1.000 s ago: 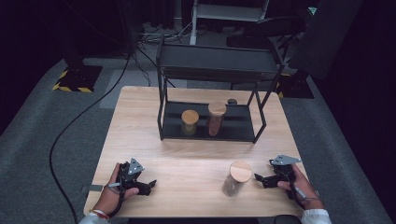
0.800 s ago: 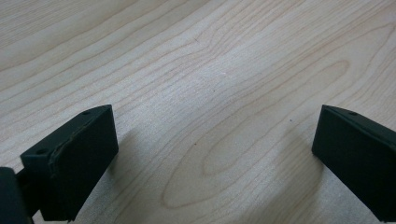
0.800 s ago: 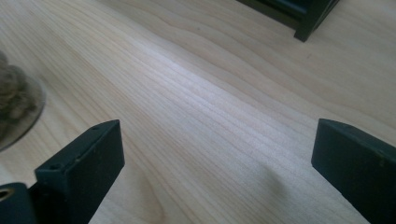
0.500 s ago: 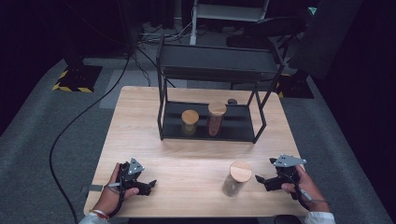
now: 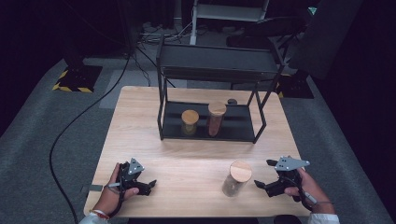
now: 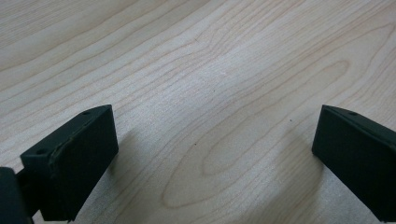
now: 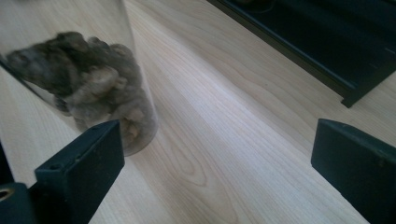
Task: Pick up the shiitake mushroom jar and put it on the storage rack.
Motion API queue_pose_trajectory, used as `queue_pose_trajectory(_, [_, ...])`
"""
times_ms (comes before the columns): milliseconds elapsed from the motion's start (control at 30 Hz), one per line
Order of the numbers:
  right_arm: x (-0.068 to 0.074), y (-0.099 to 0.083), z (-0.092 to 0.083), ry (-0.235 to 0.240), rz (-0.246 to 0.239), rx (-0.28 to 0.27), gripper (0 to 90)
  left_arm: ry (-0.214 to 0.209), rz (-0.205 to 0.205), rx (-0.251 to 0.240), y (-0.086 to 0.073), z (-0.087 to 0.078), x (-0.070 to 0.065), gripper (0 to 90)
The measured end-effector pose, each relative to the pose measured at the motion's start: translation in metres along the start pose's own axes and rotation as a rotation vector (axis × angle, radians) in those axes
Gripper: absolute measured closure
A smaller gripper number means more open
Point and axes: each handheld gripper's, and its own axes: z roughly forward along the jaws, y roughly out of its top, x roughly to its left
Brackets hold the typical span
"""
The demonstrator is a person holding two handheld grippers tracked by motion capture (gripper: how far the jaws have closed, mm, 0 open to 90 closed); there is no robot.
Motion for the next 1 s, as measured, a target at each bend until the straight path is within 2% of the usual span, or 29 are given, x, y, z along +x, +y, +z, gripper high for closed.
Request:
queue_pose_trajectory(233, [0.002, 0.007, -0.004, 0.042, -0.01, -0.014, 2.6, 0.0, 0.0, 0.0, 0.0, 0.0, 0.0, 0.0])
queue_pose_trajectory(667, [0.01, 0.019, -0.009, 0.113, -0.069, -0.054, 2.8, 0.0, 0.0, 0.0, 0.0, 0.0, 0.0, 0.0])
queue_pose_trajectory(1000, [0.013, 0.025, -0.009, 0.161, -0.08, -0.078, 2.9, 0.0, 0.0, 0.0, 0.0, 0.0, 0.0, 0.0])
